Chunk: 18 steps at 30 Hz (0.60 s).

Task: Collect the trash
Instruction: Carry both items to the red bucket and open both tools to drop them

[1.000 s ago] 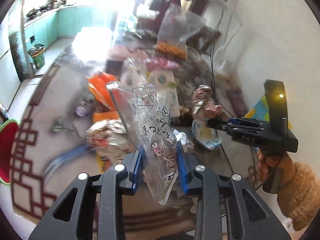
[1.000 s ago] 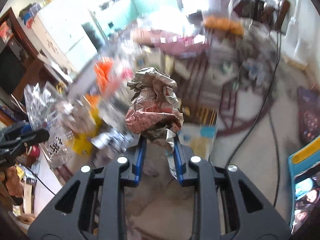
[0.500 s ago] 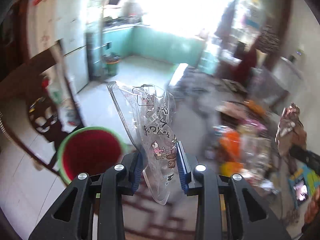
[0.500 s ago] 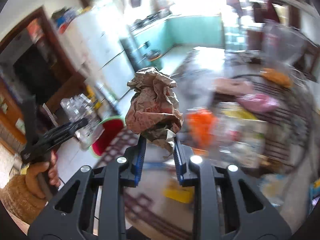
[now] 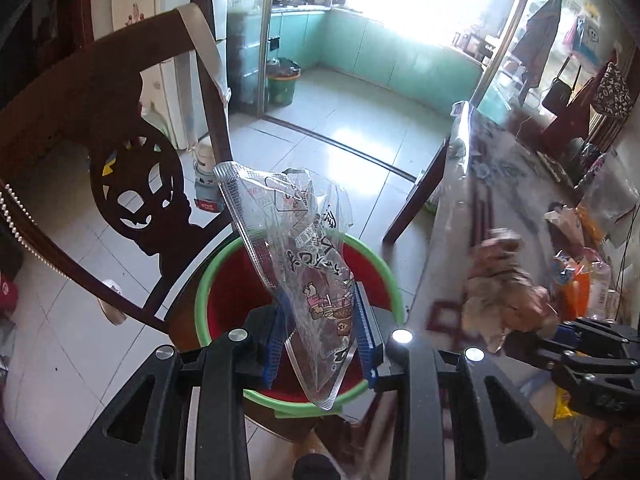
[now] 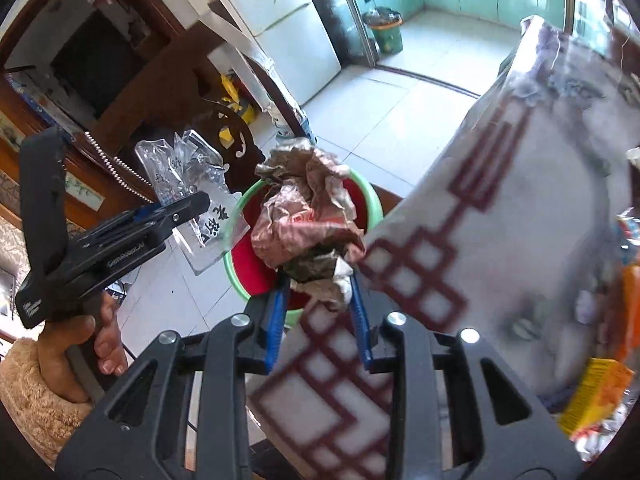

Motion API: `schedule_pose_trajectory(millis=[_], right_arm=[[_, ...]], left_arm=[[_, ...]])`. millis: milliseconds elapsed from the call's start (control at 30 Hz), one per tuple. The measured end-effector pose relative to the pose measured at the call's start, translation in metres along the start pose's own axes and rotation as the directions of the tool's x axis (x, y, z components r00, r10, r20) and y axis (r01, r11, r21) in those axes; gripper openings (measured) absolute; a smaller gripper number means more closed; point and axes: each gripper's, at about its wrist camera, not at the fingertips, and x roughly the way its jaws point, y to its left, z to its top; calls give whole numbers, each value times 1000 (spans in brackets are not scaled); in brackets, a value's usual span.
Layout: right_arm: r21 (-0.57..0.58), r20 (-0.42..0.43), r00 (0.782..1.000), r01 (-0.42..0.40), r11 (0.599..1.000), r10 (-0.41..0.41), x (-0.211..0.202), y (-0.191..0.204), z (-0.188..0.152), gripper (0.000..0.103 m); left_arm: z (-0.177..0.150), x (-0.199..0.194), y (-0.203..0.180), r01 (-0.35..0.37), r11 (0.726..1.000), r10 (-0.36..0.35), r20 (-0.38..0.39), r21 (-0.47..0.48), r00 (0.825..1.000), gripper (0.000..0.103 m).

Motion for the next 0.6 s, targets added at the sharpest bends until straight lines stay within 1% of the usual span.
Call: schedule_pose_trajectory(millis=[33, 67, 100, 133, 167, 200, 233, 333, 400, 500, 600], right_arm=[[11, 1, 1000, -1, 1000, 1, 4, 1, 2, 45], [22, 3, 1000, -2, 1000, 2, 7, 2, 4, 60], [30, 7, 1000, 6, 1000, -7, 8, 2, 5, 69], [43, 18, 1000, 24, 999, -24, 7, 1, 5, 75], [55, 29, 999, 35, 998, -37, 3, 1, 4, 76], [62, 33, 999, 41, 997, -43, 2, 2, 4, 76], [71, 37, 998, 46, 996, -49, -3, 1, 3, 77], [82, 60, 996, 57, 995, -62, -23, 0, -4, 80], [87, 90, 993, 72, 994, -79, -43, -3, -14, 82], [104, 141, 981, 120, 987, -134, -78, -14, -32, 85], [164, 175, 959, 196, 967, -224, -113, -36, -51, 86]], left_arm=[[1, 3, 3, 0, 1000, 0, -2, 3, 1000, 32], [3, 6, 5, 1, 1000, -1, -5, 6, 1000, 33], [3, 9, 7, 1, 1000, -1, -9, 6, 1000, 36], [4, 11, 8, 0, 1000, 0, -12, 4, 1000, 37], [5, 14, 10, -4, 1000, 4, -17, 0, 1000, 43], [6, 15, 11, 0, 1000, 0, -16, -2, 1000, 56], [6, 15, 11, 1, 1000, -1, -10, -3, 1000, 63], [6, 15, 5, 24, 1000, -23, -10, 16, 1000, 64], [5, 15, -7, 47, 998, -46, -16, 42, 999, 65], [3, 14, -24, 93, 994, -91, -24, 65, 996, 65], [1, 11, -53, 161, 982, -158, -42, 99, 987, 66]])
